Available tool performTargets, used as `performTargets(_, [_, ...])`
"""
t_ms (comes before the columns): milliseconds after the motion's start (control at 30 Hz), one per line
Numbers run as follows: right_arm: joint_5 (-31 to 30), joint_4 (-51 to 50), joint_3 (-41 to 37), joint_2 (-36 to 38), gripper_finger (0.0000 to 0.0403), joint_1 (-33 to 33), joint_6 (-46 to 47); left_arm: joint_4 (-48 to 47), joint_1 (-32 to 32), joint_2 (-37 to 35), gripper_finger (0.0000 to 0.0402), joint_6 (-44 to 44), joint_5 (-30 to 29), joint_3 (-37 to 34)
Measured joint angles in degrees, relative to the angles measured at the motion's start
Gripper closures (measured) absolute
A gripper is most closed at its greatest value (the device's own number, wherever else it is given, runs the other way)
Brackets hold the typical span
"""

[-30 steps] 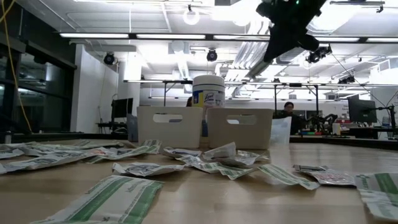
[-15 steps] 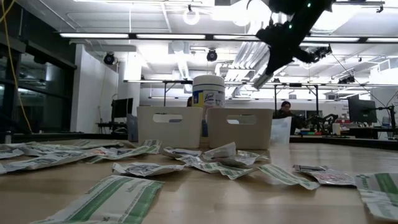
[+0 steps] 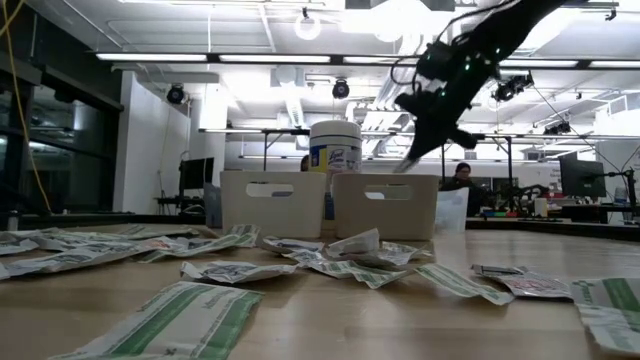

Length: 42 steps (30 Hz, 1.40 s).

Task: Pick & Place First Aid Supplies
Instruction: Put the band aid into the transparent bin

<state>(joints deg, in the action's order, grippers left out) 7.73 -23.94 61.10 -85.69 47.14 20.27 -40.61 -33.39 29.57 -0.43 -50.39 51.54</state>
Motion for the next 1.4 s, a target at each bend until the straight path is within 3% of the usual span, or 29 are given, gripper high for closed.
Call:
performTargets(400, [2.51, 5.19, -0.02, -4.42, 0.0403, 3.34, -0.85, 16.04, 1.45, -1.72, 0.0269, -7.74, 1.23, -14.49])
performTargets(633, [3.82, 5.20, -0.02, -4.42, 0.0403, 3.82, -0.80, 30.27, 13.91, -4.68, 0.0269, -4.54, 15.74, -23.21])
performTargets(767, [3.82, 4.99, -0.03, -4.42, 0.0403, 3.80, 0.45, 30.55, 22.08, -4.97, 0.0269, -4.23, 24.40, -26.53])
performTargets(867, [3.82, 4.29, -0.04, -4.42, 0.0403, 3.80, 2.32, 31.08, 26.56, -5.12, 0.0269, -2.24, 27.53, -27.75])
performTargets(1033, [2.74, 2.72, -0.09, -4.42, 0.0403, 3.71, 3.68, 31.70, 30.33, -6.54, 0.0269, 0.26, 30.96, -29.96])
performTargets(1133, [2.66, 2.07, -0.09, -4.42, 0.0403, 3.71, 3.69, 37.33, 30.90, -7.77, 0.0269, 0.37, 33.27, -33.26])
performTargets(1400, [2.47, -0.21, -0.09, -5.04, 0.0402, 3.53, 3.91, 45.65, 30.77, -8.99, 0.0269, 0.88, 31.14, -38.39])
